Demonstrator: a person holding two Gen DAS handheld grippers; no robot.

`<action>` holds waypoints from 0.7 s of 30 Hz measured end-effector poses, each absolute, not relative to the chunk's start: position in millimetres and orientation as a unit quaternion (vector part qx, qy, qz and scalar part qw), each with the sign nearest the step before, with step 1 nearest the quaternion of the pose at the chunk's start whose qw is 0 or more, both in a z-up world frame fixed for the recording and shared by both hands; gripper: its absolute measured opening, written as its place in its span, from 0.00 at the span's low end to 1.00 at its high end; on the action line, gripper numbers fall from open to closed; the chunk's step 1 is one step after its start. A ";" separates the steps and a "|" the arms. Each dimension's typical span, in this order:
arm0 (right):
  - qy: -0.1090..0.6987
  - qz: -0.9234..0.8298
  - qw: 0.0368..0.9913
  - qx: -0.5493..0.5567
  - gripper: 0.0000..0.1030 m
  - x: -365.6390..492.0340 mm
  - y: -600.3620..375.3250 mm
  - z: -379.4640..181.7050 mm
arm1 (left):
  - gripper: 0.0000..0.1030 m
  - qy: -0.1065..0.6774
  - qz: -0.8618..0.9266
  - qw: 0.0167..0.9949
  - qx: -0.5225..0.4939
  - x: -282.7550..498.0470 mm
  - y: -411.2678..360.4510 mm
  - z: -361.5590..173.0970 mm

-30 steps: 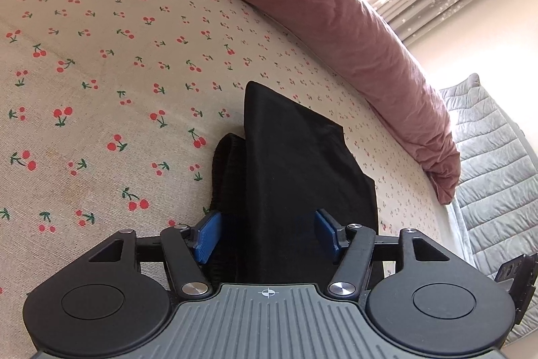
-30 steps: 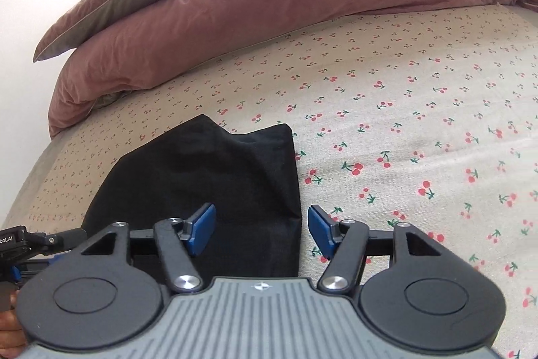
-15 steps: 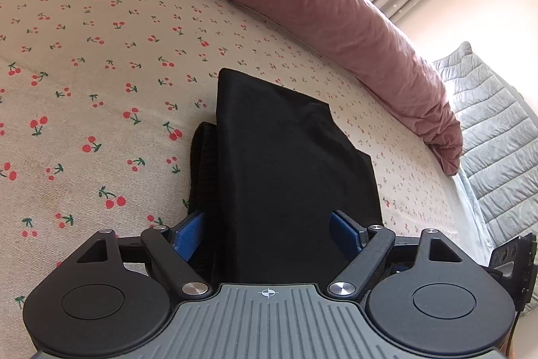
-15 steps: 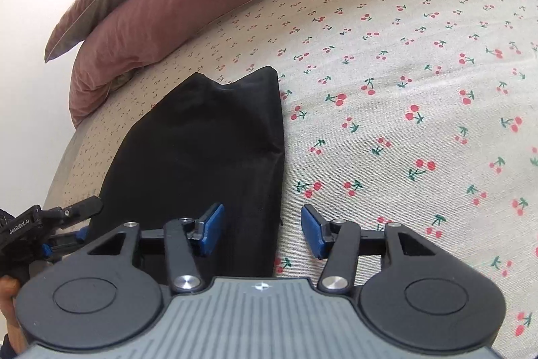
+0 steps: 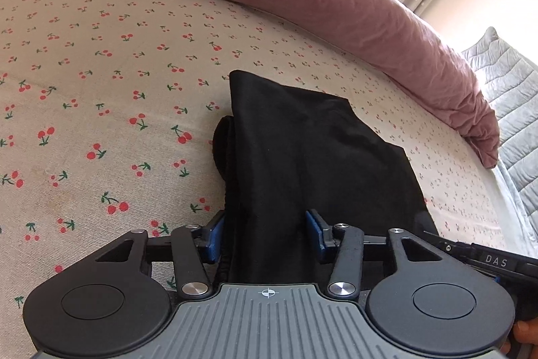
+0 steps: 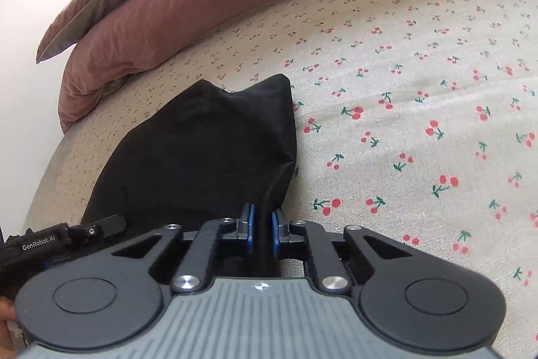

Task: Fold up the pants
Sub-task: 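Open both grippers and press the folded black pants flat, then withdraw both open grippers back from the folded black pants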

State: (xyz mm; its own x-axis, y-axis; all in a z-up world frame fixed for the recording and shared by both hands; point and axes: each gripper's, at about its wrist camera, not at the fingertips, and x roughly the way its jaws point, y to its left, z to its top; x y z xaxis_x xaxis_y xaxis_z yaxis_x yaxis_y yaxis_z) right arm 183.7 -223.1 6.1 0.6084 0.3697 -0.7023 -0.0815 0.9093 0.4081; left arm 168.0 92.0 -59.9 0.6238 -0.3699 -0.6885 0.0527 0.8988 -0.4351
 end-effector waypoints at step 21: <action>0.406 0.044 0.905 0.120 0.16 203.4 -280.1 4.2 | 0.36 0.412 -0.136 0.882 -0.186 191.5 17.8 -56.2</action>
State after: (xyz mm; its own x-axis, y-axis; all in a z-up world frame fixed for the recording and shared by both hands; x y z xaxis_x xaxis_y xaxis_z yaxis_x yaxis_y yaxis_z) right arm 203.4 -280.1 4.2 0.6672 0.1779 -0.7233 0.0175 0.9670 0.2540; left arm 191.5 17.8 -56.2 0.6236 -0.3934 -0.6755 0.0878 0.8939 -0.4396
